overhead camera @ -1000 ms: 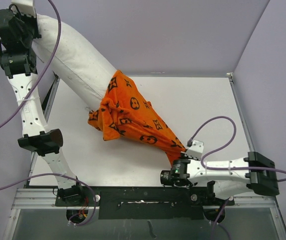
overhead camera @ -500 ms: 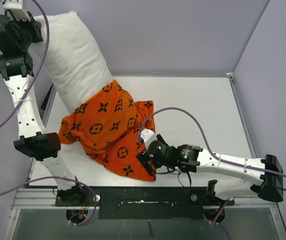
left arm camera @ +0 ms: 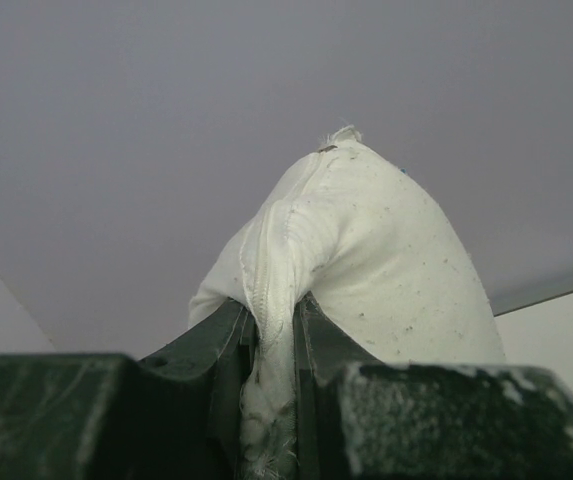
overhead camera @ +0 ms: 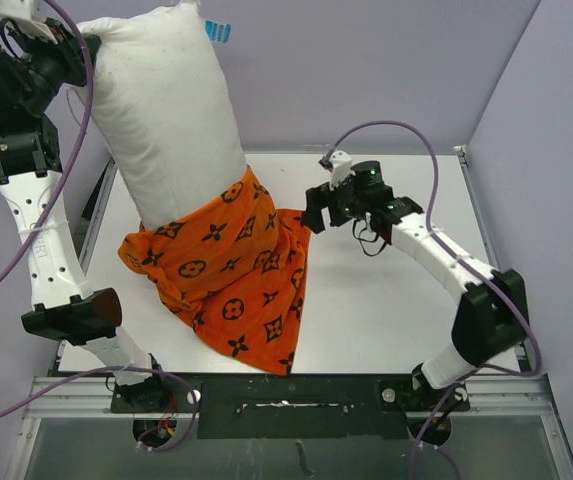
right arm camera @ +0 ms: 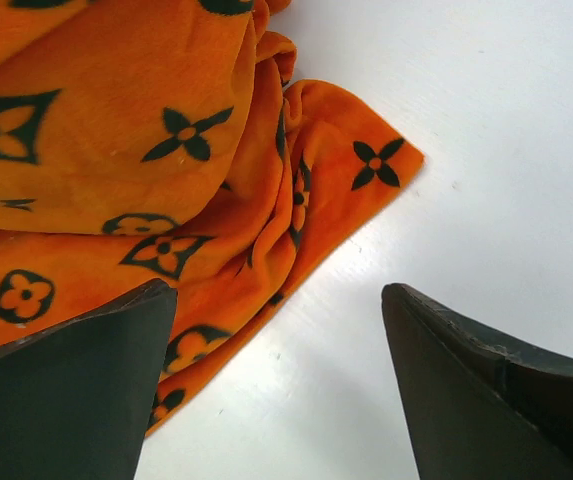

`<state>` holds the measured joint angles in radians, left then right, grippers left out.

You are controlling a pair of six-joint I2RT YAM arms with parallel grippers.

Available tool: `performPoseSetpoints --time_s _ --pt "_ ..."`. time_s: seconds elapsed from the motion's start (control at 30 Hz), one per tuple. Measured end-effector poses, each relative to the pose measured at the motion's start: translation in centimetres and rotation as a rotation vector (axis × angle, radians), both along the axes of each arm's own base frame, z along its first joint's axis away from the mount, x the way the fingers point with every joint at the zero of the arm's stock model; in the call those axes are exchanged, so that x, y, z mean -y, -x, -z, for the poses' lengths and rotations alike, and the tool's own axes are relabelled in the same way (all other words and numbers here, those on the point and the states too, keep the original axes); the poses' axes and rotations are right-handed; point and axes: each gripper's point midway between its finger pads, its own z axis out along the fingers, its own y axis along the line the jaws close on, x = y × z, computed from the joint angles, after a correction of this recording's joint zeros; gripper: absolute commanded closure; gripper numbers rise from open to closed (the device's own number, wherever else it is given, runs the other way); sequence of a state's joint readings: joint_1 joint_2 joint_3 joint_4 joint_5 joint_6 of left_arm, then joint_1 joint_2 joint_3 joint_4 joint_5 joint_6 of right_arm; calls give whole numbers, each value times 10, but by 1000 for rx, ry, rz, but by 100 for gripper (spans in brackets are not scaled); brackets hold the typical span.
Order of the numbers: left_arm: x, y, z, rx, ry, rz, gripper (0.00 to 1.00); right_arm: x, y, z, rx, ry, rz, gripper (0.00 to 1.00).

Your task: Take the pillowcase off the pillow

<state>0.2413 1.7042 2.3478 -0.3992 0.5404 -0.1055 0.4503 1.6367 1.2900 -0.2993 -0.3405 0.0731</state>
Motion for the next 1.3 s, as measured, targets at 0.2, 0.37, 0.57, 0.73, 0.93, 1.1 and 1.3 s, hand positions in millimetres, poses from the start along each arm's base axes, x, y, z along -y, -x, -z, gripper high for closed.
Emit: performPoseSetpoints --time_s 0.2,0.37,0.57,0.73,0.93,1.1,1.3 --pt "-2 -7 7 -7 4 -1 100 -29 -3 65 -50 34 -212 11" --pt "-3 -10 9 -1 2 -1 100 -50 -33 49 49 22 -296 11" --pt "-3 -10 8 5 2 0 100 -66 -72 57 104 43 -330 12" --pt "-3 -13 9 10 2 1 100 -68 -76 116 -11 85 -338 13" --pt "-5 -19 14 19 -3 -1 100 -69 -78 138 -66 106 -338 23" --pt "-8 -24 18 22 -3 -8 100 -63 -75 144 -93 145 -314 74" --pt "-11 -24 17 30 -11 -18 100 -51 -70 149 -142 181 -217 100"
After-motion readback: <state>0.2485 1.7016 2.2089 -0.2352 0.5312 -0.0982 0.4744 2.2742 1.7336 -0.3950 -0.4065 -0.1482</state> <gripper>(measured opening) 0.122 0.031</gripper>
